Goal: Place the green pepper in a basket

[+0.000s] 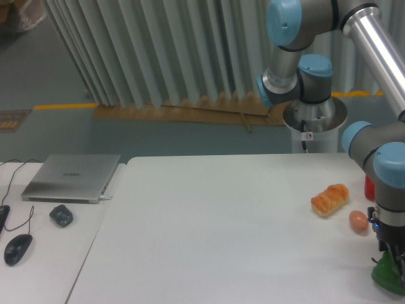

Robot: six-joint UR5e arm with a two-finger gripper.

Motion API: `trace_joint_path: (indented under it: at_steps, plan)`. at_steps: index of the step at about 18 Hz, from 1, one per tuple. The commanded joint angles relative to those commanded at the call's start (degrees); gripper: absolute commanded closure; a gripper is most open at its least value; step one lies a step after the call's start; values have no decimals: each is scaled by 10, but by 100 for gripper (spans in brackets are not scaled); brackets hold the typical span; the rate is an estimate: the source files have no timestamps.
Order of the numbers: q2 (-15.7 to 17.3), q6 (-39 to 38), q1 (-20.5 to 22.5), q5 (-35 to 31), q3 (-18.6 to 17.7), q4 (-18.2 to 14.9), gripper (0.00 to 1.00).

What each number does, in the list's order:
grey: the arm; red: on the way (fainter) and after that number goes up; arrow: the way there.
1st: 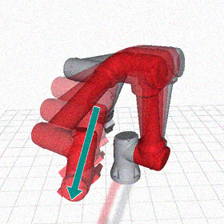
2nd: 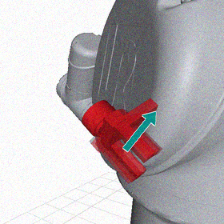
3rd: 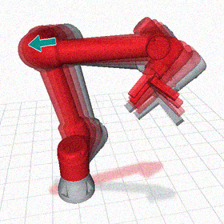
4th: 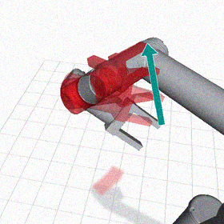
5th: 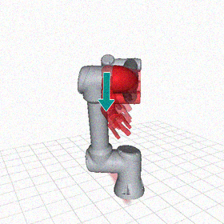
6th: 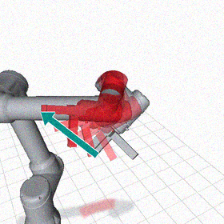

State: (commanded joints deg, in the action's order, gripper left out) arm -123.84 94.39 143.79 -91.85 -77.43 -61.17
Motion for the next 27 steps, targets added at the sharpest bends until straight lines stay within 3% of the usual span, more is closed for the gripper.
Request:
trace_joint_path:
  at_steps: [5,8,10,13,22,27]
  plan:
    - [3,27,0,6,-6,13,0]
    - [18,209,-4,68,1,7,0]
    - [19,195,-12,81,-6,5,0]
    - [11,242,-8,116,-10,5,0]
    - [38,246,25,119,-40,4,0]
    - [29,241,35,118,-39,4,0]
